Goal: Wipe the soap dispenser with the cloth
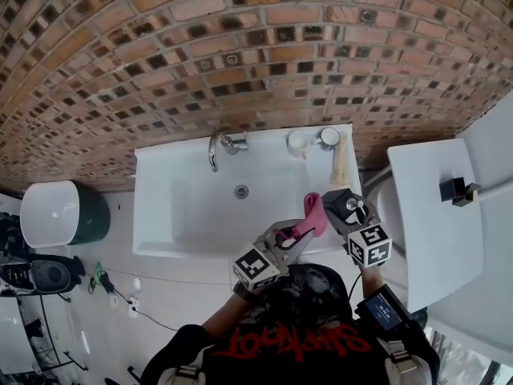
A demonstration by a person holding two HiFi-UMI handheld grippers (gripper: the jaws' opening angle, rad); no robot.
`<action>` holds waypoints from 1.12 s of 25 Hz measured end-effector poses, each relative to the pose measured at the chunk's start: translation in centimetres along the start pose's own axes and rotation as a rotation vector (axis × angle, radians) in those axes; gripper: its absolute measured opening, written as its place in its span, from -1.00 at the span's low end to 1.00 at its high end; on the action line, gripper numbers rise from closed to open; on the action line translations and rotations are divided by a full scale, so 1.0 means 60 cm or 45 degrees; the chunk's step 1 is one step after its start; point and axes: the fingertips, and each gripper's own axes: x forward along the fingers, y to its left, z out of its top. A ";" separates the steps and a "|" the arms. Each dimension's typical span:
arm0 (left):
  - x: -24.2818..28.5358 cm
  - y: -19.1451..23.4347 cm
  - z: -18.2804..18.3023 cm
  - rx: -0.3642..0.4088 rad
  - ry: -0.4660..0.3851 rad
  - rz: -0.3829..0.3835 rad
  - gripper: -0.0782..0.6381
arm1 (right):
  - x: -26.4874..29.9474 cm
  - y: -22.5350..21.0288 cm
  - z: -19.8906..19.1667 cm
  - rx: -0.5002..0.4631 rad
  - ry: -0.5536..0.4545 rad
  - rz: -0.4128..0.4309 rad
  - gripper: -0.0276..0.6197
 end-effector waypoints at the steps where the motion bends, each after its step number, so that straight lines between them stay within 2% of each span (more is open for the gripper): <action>1: 0.006 -0.004 -0.004 -0.005 0.012 -0.023 -0.67 | -0.008 0.007 0.008 -0.001 -0.013 -0.007 0.05; 3: 0.016 -0.007 -0.015 -0.029 0.046 -0.042 -0.67 | -0.024 0.018 0.022 0.007 -0.045 -0.017 0.04; 5: 0.020 -0.002 -0.027 -0.079 0.093 -0.021 -0.67 | -0.039 0.028 0.037 0.029 -0.083 -0.010 0.04; 9: 0.029 0.004 -0.057 -0.160 0.193 0.002 -0.67 | -0.066 0.053 0.066 0.067 -0.162 0.064 0.04; 13: 0.039 0.000 -0.067 -0.197 0.207 0.019 -0.67 | -0.085 0.056 0.073 0.036 -0.155 0.071 0.04; 16: 0.044 0.010 -0.074 -0.229 0.216 0.051 -0.66 | -0.100 0.045 0.076 0.077 -0.172 0.070 0.04; 20: 0.038 0.031 -0.088 -0.106 0.262 0.141 -0.66 | -0.119 0.041 0.093 0.087 -0.212 0.091 0.04; 23: 0.027 0.054 -0.096 0.012 0.293 0.228 -0.67 | -0.136 0.050 0.116 0.049 -0.284 0.154 0.05; 25: 0.016 0.066 -0.090 0.087 0.306 0.257 -0.67 | -0.148 0.061 0.130 -0.050 -0.318 0.177 0.05; 28: -0.006 0.063 -0.041 0.200 0.261 0.224 -0.66 | -0.148 0.085 0.135 -0.272 -0.277 0.152 0.05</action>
